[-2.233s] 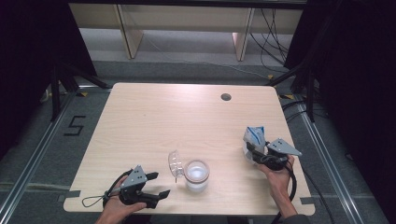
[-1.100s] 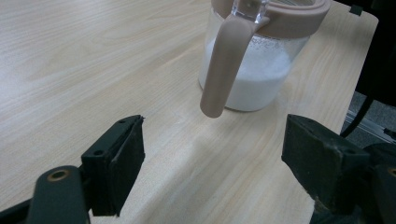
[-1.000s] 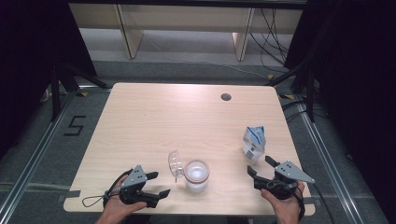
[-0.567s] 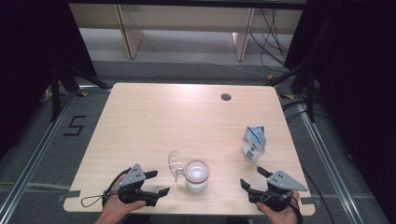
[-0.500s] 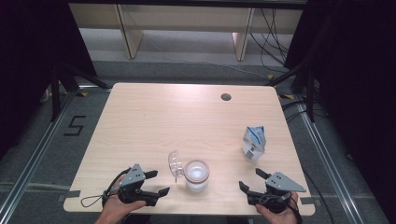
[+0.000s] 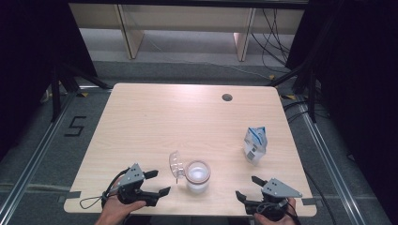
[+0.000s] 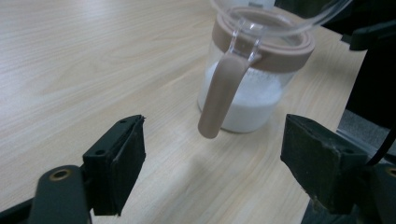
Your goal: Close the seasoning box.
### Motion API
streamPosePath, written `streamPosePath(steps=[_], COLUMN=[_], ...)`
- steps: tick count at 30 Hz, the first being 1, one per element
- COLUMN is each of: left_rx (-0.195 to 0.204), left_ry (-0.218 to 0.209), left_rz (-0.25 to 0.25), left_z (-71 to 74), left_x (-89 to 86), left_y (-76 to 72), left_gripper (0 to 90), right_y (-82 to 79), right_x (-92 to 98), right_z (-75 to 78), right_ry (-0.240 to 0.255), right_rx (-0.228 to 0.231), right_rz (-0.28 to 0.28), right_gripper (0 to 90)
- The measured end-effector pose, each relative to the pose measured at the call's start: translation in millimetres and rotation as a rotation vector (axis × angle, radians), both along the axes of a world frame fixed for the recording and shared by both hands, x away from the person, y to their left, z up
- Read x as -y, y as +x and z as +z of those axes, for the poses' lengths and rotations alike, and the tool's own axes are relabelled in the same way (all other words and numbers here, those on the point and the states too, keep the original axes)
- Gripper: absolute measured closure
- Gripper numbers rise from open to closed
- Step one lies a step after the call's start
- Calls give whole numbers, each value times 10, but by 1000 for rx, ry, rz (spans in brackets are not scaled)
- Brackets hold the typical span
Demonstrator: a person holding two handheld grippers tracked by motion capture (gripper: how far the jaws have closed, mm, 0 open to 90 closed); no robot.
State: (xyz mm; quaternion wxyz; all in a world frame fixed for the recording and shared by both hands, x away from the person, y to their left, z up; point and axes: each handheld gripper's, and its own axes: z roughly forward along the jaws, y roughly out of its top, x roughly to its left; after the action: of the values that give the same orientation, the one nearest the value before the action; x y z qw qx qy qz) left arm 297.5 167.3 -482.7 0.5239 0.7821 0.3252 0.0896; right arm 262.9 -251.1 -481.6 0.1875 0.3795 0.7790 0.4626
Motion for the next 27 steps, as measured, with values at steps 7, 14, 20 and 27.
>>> streamPosePath(steps=[7, 14, 20, 27], left_rx=[23, 64, 97, 116], left_ry=[-16, -40, -46, -40], left_rz=[7, 20, 16, 0], left_z=[90, 162, 220, 284], left_x=[-9, -28, 13, 120], left_y=[-14, -44, -22, 4], left_gripper=[349, 712, 876, 894], right_y=[9, 2, 1, -6], right_x=[-22, -35, -38, -43], right_z=[-10, -4, 1, 5], right_ry=[-15, -11, -13, -14], right_rx=[25, 20, 19, 14], right_rz=[35, 43, 55, 51], right_gripper=[231, 242, 248, 252])
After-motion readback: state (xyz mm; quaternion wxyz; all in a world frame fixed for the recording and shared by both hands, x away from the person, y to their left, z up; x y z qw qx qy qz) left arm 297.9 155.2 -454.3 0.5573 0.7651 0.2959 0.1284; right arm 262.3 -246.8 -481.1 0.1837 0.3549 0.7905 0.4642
